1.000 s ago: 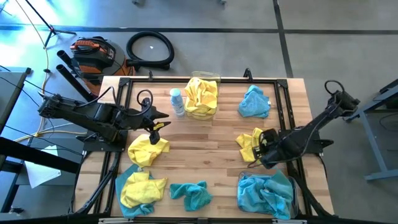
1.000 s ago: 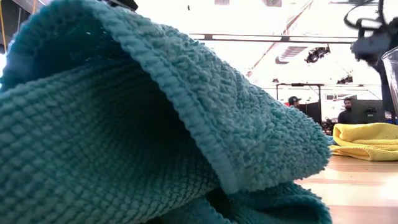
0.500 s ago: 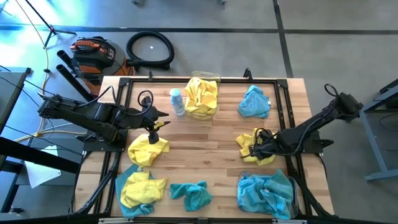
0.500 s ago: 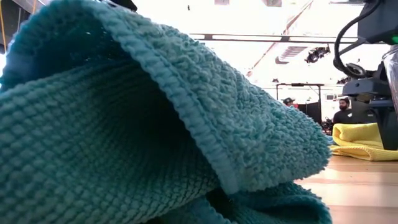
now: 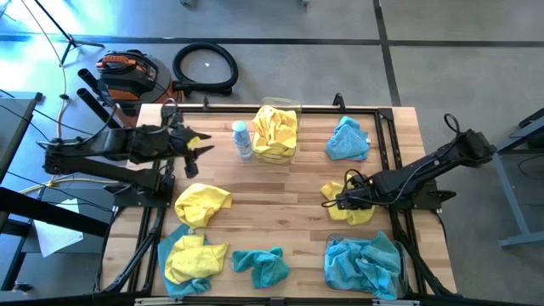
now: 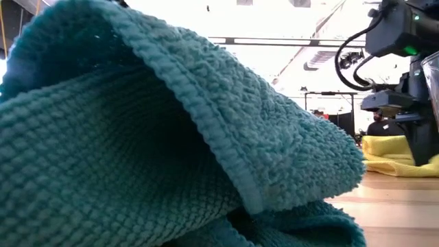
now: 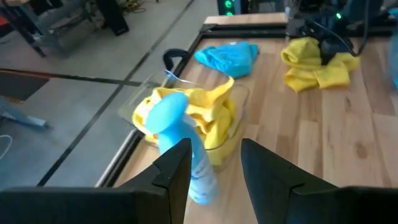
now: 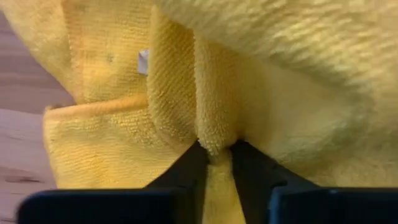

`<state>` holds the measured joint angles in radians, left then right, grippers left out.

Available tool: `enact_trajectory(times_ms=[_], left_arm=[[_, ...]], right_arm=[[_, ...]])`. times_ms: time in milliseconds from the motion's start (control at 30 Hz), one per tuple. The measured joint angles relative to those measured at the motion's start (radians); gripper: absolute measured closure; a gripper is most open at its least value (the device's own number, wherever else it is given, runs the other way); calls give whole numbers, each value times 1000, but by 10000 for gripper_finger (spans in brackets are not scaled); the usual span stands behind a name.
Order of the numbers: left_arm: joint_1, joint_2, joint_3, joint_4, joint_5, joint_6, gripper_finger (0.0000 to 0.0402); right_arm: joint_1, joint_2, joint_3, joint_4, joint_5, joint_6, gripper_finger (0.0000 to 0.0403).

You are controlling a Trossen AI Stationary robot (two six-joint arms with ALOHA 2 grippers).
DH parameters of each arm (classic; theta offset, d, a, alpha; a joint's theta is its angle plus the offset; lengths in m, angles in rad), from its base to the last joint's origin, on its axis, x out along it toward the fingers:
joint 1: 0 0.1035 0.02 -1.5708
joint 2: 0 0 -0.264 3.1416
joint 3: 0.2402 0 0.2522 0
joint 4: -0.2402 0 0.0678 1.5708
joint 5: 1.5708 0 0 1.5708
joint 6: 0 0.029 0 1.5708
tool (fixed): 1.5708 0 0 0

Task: Sort microfiber towel by color & place in baskets
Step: Put the yellow towel into the top transparent bin

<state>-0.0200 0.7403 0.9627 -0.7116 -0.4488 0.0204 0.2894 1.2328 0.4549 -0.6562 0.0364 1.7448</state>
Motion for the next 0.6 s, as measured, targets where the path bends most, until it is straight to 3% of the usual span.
enact_trajectory(times_ms=[167, 467, 600], left_arm=[[28, -64, 0, -37, 27, 29, 273], [53, -100, 0, -48, 28, 63, 273], [53, -99, 0, -49, 28, 78, 273]], right_arm=[[-20, 10, 32, 55, 76, -61, 395], [-61, 36, 113, 74, 142, -132, 398], [-69, 35, 191, 52, 229, -184, 400]])
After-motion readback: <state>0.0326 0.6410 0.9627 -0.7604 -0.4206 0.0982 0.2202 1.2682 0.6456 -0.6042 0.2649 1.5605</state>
